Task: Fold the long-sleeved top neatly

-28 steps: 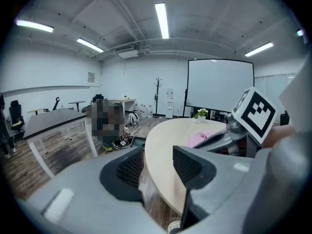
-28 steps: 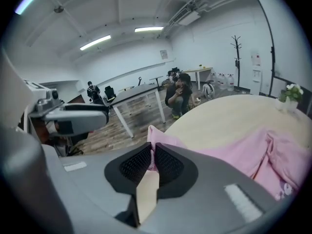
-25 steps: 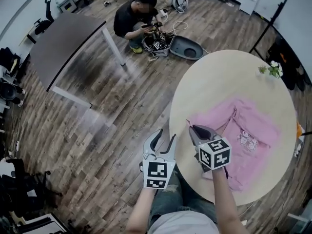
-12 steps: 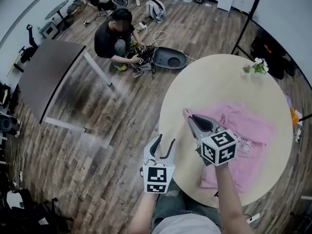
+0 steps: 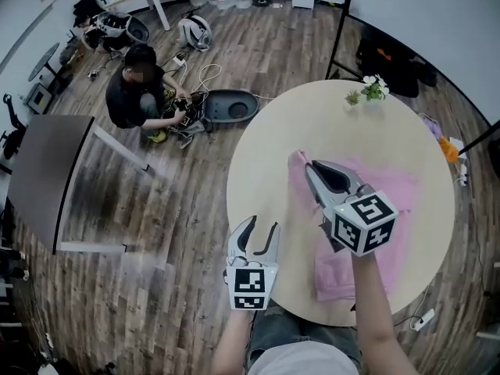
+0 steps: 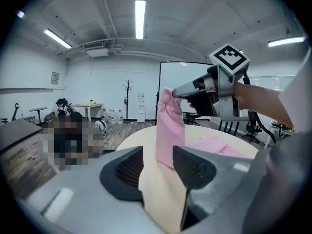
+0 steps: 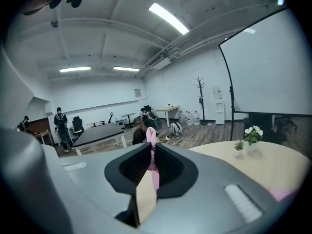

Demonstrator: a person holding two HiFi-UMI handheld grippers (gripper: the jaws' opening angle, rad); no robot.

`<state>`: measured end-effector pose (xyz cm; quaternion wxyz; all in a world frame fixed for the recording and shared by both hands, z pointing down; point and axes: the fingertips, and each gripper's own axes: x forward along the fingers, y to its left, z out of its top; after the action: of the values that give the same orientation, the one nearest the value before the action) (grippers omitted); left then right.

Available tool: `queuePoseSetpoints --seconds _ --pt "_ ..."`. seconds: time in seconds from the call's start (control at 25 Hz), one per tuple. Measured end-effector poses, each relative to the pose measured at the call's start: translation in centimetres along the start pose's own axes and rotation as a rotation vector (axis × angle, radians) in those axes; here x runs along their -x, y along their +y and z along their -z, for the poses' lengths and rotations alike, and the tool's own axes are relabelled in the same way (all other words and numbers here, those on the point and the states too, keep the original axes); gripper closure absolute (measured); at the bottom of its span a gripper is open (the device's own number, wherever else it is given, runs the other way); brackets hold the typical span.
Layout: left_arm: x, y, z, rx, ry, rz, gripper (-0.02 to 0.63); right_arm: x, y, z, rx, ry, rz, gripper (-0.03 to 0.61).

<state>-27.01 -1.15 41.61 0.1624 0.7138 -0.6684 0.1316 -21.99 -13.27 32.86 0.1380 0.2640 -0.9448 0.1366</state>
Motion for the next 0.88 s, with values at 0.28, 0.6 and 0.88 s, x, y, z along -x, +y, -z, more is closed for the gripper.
queuePoseSetpoints --seconds 0.28,0.6,0.88 --pt "-2.5 -3.2 -0.5 -0.033 0.003 0.114 0.423 4.0 -5.5 -1.9 -0.005 -0.070 0.161 0.522" --pt "-4.5 -7.8 -1.3 -0.070 0.019 0.190 0.423 9.2 -11.3 -3.1 -0.004 -0.113 0.274 0.522" --pt "-6.1 -11.0 -1.8 -0.091 0.030 0.205 0.423 13.1 -15.8 -2.7 -0.026 -0.129 0.330 0.522"
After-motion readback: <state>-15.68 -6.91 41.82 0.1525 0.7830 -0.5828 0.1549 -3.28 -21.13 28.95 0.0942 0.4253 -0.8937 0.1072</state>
